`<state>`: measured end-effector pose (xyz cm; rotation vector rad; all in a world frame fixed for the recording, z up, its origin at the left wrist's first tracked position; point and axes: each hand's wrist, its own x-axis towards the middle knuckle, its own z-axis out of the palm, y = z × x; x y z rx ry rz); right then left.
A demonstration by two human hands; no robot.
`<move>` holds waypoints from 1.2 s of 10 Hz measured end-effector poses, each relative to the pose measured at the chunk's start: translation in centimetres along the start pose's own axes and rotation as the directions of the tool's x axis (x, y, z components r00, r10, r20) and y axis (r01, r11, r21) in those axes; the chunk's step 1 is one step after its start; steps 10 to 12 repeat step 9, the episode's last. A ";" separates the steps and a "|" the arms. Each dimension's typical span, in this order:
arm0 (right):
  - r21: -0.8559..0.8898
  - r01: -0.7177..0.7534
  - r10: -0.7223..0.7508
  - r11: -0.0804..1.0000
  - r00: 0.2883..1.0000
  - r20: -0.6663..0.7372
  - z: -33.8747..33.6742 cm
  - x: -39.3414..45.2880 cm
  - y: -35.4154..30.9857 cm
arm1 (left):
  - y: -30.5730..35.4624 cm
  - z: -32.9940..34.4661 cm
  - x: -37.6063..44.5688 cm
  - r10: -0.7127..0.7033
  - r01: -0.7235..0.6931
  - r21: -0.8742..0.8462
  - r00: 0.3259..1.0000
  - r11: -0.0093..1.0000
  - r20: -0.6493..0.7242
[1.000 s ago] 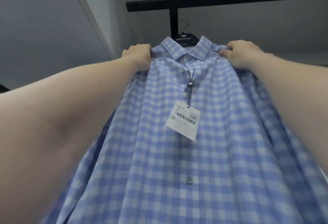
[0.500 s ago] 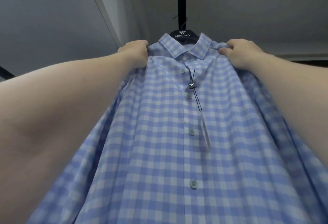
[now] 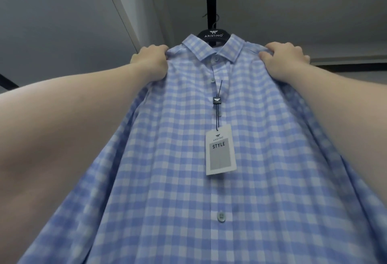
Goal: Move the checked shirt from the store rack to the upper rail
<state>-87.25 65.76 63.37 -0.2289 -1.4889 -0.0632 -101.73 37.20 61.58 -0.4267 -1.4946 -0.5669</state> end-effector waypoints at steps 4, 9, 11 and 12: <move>0.002 0.000 0.000 1.000 1.000 -0.003 -1.3 -1.8 -1.1 | 0.1 -2.2 -1.5 0.013 -0.014 0.009 1.000 1.000 0.012; 0.114 0.056 -0.061 0.992 0.997 0.040 -6.7 -6.3 -4.6 | 2.1 -8.7 -5.2 0.056 -0.034 -0.189 0.992 0.981 0.115; 0.114 0.056 -0.061 0.992 0.997 0.040 -6.7 -6.3 -4.6 | 2.1 -8.7 -5.2 0.056 -0.034 -0.189 0.992 0.981 0.115; 0.114 0.056 -0.061 0.992 0.997 0.040 -6.7 -6.3 -4.6 | 2.1 -8.7 -5.2 0.056 -0.034 -0.189 0.992 0.981 0.115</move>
